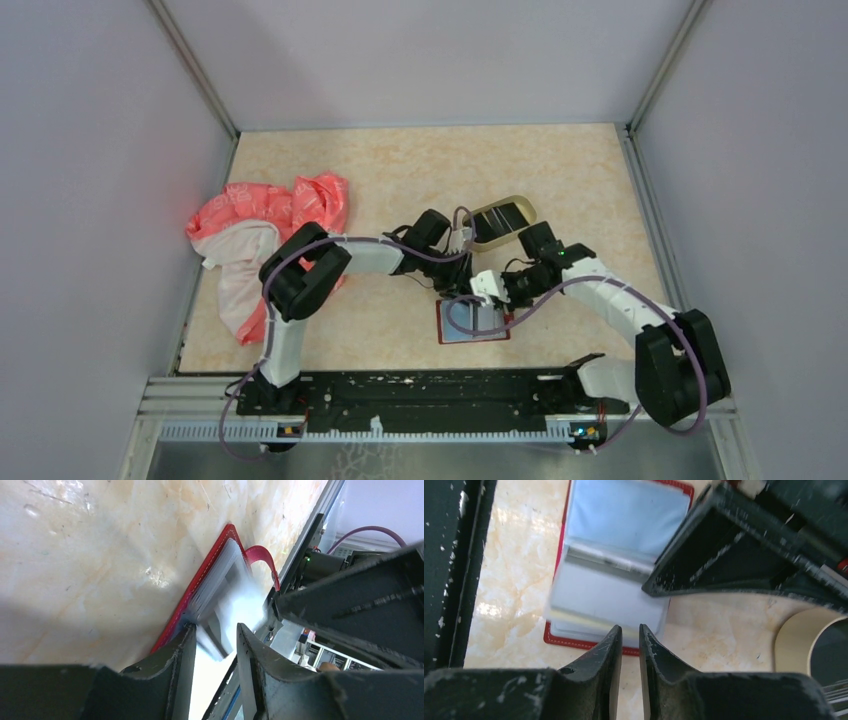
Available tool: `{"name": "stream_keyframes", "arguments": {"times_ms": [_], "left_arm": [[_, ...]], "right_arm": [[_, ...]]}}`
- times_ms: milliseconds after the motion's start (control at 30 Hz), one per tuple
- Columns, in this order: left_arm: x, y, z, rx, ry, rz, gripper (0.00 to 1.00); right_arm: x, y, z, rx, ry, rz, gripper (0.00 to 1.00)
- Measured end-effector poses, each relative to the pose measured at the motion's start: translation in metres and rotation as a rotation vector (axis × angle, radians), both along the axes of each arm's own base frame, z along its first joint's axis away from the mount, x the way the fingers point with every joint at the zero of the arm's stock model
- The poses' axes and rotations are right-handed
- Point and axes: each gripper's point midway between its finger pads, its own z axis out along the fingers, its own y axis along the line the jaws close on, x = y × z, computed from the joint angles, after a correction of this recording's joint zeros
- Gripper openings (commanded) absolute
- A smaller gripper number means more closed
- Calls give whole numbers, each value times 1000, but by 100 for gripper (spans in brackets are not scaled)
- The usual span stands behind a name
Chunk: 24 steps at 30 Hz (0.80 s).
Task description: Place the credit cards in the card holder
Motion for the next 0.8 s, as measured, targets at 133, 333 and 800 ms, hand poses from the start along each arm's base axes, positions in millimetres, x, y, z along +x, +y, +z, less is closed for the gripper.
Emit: {"name": "stream_keyframes", "arguments": {"times_ms": [133, 333, 800], "left_arm": [[3, -1, 0, -2, -11, 9, 41], [3, -1, -1, -2, -13, 16, 39], [13, 7, 9, 2, -93, 101, 27]], "right_arm": [[0, 13, 10, 42, -33, 17, 21], [16, 7, 11, 14, -72, -52, 24], [-34, 86, -13, 11, -78, 205, 6]]}}
